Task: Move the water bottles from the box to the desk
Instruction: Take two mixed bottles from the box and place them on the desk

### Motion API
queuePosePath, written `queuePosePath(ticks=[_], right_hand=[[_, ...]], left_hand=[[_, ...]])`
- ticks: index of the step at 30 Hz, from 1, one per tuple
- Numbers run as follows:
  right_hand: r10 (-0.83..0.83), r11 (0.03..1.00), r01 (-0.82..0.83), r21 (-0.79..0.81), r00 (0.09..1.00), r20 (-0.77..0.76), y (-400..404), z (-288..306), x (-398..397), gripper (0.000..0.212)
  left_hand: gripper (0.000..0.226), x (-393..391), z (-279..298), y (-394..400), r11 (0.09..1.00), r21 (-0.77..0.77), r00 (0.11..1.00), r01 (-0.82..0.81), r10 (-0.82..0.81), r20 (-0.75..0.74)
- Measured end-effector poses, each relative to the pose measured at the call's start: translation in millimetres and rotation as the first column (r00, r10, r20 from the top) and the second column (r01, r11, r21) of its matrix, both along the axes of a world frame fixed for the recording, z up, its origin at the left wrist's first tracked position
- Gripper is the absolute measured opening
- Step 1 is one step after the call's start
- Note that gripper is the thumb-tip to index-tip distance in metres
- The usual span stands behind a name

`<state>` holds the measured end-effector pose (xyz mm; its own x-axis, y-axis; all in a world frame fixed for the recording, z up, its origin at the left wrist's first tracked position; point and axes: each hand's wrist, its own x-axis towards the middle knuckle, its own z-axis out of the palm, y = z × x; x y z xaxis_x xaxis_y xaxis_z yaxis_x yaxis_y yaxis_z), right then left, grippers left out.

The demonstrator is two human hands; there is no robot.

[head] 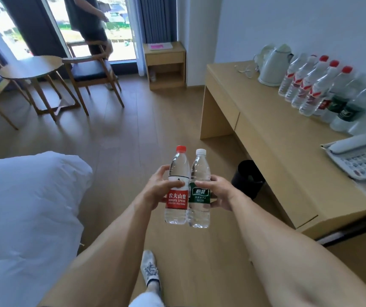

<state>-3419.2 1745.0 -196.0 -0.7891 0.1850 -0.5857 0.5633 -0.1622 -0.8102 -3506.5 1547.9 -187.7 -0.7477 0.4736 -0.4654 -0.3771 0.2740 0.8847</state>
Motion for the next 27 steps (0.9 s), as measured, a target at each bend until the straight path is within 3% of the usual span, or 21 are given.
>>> queuePosePath(ticks=[7, 16, 23, 27], right_hand=[[-0.232, 0.972, 0.232, 0.034, 0.973, -0.002, 74, -5, -71, 0.048], [-0.514, 0.857, 0.514, 0.034, 0.858, -0.017, 143, 23, -143, 0.039], [-0.682, 0.728, 0.682, 0.070, 0.731, -0.033, 192, 43, -140, 0.033], [-0.764, 0.639, 0.765, 0.077, 0.643, -0.051, 228, 48, -122, 0.041]], left_hand=[[0.064, -108, -2, 95, 0.979, 0.026, 0.980, 0.201, -0.201, -0.014], [0.063, -227, 27, 206, 0.867, 0.048, 0.868, 0.496, -0.494, -0.058], [0.067, -252, 34, 302, 0.749, 0.052, 0.750, 0.661, -0.661, -0.027], [0.066, -243, 38, 363, 0.664, 0.060, 0.666, 0.746, -0.745, -0.044]])
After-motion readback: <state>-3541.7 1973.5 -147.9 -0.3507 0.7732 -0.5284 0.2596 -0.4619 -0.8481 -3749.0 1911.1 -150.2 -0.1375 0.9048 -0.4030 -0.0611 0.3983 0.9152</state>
